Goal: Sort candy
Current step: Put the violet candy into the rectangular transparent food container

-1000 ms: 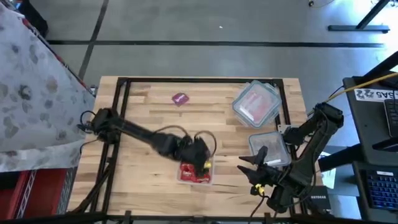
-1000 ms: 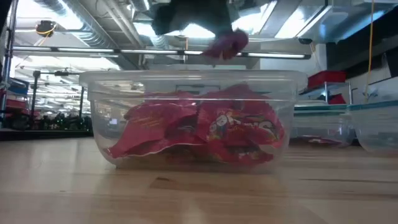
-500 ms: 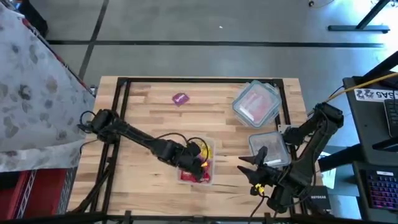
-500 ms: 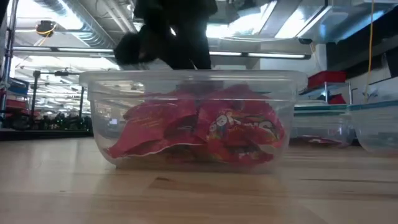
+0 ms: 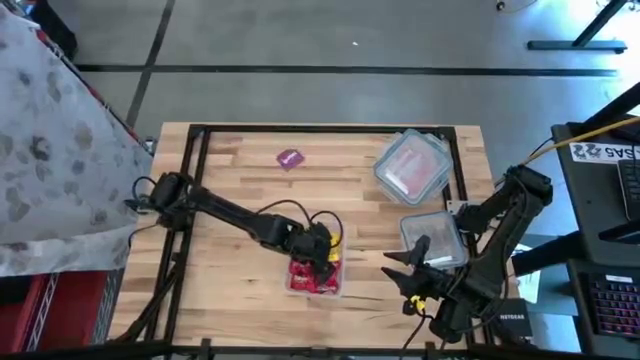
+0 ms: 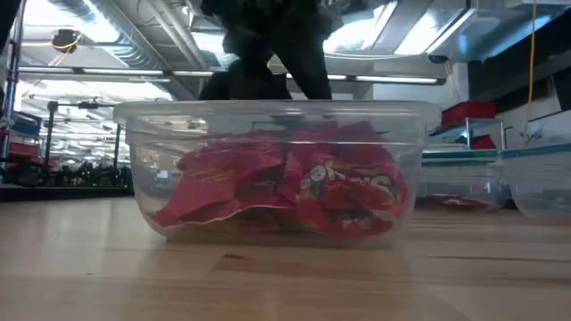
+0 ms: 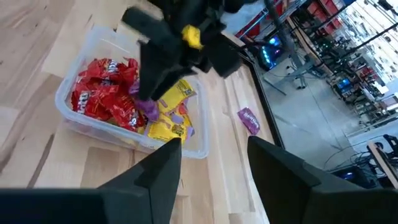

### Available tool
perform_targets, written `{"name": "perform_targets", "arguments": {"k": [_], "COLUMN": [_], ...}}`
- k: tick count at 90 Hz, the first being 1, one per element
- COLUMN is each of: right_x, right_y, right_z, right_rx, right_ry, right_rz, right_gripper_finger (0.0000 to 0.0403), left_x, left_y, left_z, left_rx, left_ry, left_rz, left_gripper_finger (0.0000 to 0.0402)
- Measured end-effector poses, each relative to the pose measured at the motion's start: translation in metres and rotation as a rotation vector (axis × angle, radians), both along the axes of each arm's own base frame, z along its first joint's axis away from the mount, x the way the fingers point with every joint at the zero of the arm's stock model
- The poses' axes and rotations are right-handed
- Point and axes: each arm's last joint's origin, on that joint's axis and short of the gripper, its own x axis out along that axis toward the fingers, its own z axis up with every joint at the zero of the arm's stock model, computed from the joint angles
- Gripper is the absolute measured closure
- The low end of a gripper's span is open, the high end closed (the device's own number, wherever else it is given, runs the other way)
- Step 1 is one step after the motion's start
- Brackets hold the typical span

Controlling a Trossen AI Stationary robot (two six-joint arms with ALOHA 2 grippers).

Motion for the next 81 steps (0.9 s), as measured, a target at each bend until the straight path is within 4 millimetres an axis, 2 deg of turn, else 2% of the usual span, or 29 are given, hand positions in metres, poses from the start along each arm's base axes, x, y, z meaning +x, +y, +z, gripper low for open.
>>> {"name": "perform_targets", "arguments": {"k": [13, 27, 34, 48, 64, 71, 81], "right_x": [0.000, 0.000, 0.000, 0.000, 0.000, 0.000, 0.000], "right_y": [0.000, 0.000, 0.000, 0.000, 0.000, 0.000, 0.000], "right_z": [0.000, 0.000, 0.000, 0.000, 0.000, 0.000, 0.000], "right_rx": [0.001, -0.001, -0.002, -0.005, -0.005, -0.005, -0.005], "right_ry": [-0.001, 0.001, 0.001, 0.003, 0.002, 0.002, 0.002], "right_rz": [0.000, 0.000, 0.000, 0.002, 0.002, 0.002, 0.002], "right_gripper_finger": [0.0231, 0.0231, 0.0231, 0.0231, 0.0231, 0.0231, 0.0231], "left_x": [0.010, 0.014, 0.013, 0.010, -0.005, -0.013, -0.020], "left_y": [-0.004, -0.002, 0.003, 0.019, 0.049, 0.069, 0.107], "left_z": [-0.024, -0.027, -0.016, 0.030, 0.067, 0.076, 0.070], "left_rx": [-0.024, -0.086, -0.089, -0.054, 0.157, 0.294, 0.439], "left_ry": [0.012, 0.032, 0.027, -0.045, -0.085, -0.051, 0.085], "left_rz": [0.006, -0.019, -0.035, -0.043, 0.016, 0.074, 0.170], "left_gripper_finger": [0.0276, 0.0276, 0.0276, 0.0276, 0.0276, 0.0276, 0.0276]}}
